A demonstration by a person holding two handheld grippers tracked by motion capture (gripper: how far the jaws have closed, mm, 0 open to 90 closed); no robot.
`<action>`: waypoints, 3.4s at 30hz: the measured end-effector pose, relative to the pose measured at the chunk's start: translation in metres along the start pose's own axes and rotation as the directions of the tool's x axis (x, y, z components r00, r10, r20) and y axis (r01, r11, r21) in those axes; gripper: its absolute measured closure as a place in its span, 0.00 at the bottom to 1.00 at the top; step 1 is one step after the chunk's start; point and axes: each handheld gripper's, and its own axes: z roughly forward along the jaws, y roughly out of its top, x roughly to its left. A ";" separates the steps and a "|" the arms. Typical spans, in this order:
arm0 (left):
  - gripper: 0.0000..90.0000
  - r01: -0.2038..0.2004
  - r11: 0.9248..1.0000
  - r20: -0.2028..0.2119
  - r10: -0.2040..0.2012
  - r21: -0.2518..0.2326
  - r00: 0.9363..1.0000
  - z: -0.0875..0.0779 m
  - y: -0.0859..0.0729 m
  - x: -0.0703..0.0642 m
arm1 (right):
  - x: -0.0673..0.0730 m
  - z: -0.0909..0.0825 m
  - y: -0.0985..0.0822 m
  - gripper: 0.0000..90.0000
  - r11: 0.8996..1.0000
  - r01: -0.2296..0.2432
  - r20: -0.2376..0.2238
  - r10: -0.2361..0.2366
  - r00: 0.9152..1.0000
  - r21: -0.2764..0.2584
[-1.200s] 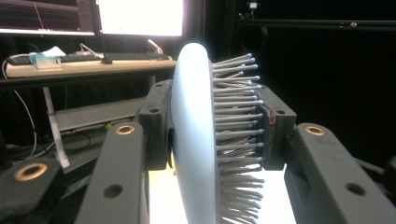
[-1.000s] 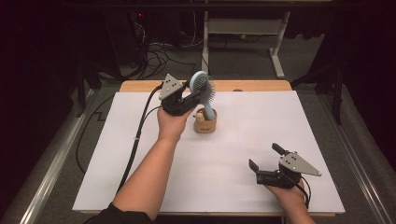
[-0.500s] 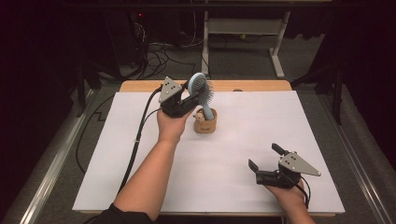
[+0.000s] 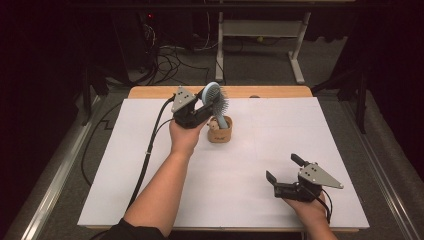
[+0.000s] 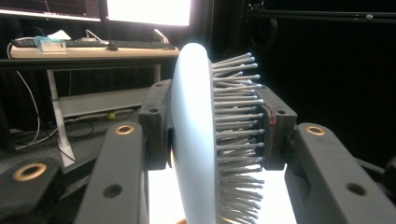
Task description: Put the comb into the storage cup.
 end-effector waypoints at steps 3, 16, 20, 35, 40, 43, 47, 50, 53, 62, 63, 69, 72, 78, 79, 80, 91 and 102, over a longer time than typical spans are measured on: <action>0.62 -0.001 1.000 -0.001 0.001 0.004 1.000 0.001 -0.001 -0.001 | 0.000 0.000 0.000 0.00 1.000 0.001 -0.001 -0.001 1.000 0.000; 0.62 0.031 0.999 0.003 -0.031 0.008 1.000 0.004 -0.009 0.002 | 0.000 0.000 0.000 0.00 1.000 0.001 0.000 -0.001 1.000 -0.001; 0.62 0.029 1.000 0.004 -0.029 0.011 1.000 0.005 -0.010 0.001 | 0.000 0.000 0.000 0.00 1.000 0.000 0.001 0.000 1.000 0.000; 0.59 0.033 0.999 -0.005 -0.033 0.027 0.999 0.007 -0.012 0.006 | 0.000 -0.001 0.000 0.00 1.000 -0.001 -0.001 0.001 1.000 -0.002; 0.58 0.026 0.999 -0.010 -0.026 0.028 1.000 0.007 -0.012 0.008 | 0.000 0.000 0.000 0.00 1.000 -0.003 0.000 0.003 1.000 -0.001; 0.58 0.034 0.999 -0.012 -0.034 0.027 0.999 0.007 -0.012 0.010 | 0.000 0.000 0.000 0.00 1.000 -0.004 -0.001 0.004 1.000 -0.001; 0.57 0.042 0.999 -0.020 -0.041 0.027 0.999 0.007 -0.012 0.014 | 0.000 -0.001 0.000 0.00 1.000 -0.008 -0.001 0.008 1.000 -0.003; 0.56 0.041 0.999 -0.026 -0.041 0.032 0.999 0.007 -0.012 0.016 | 0.000 -0.001 0.000 0.00 1.000 -0.008 -0.001 0.008 1.000 -0.006; 0.55 0.043 0.998 -0.033 -0.042 0.036 0.999 0.006 -0.012 0.019 | 0.000 -0.001 0.000 0.00 1.000 -0.007 -0.002 0.007 1.000 -0.002; 0.51 0.039 0.998 -0.058 -0.036 0.044 0.998 0.003 -0.015 0.024 | 0.000 -0.001 0.000 0.00 1.000 -0.005 -0.002 0.005 1.000 -0.002; 0.50 0.043 0.998 -0.058 -0.040 0.043 0.998 0.002 -0.015 0.025 | 0.000 -0.001 0.000 0.00 1.000 -0.005 -0.002 0.005 1.000 -0.003; 0.47 0.028 0.998 -0.072 -0.024 0.054 0.997 0.001 -0.015 0.027 | 0.000 -0.001 0.000 0.00 1.000 -0.005 -0.001 0.005 1.000 -0.002; 0.41 0.028 0.998 -0.074 -0.024 0.056 0.997 0.000 -0.015 0.028 | 0.000 0.000 0.000 0.00 1.000 -0.005 -0.002 0.005 1.000 0.001; 0.33 0.046 0.997 -0.064 -0.042 0.058 0.997 -0.003 -0.018 0.031 | 0.001 0.000 0.000 0.00 1.000 -0.004 -0.002 0.004 1.000 0.003; 0.32 0.046 0.997 -0.064 -0.043 0.060 0.997 -0.003 -0.018 0.032 | 0.001 0.000 0.000 0.00 1.000 -0.003 -0.002 0.003 1.000 0.004; 0.32 0.047 0.997 -0.067 -0.043 0.061 0.997 -0.004 -0.019 0.032 | 0.001 0.000 0.000 0.00 1.000 -0.002 -0.002 0.002 1.000 0.004; 0.27 0.046 0.996 -0.052 -0.042 0.074 0.998 -0.010 -0.022 0.037 | 0.001 0.001 0.000 0.00 1.000 0.001 -0.002 -0.001 1.000 0.005; 0.17 0.038 0.994 -0.047 -0.033 0.107 0.998 -0.012 -0.024 0.040 | 0.002 0.001 0.000 0.00 1.000 0.004 0.000 -0.004 1.000 0.007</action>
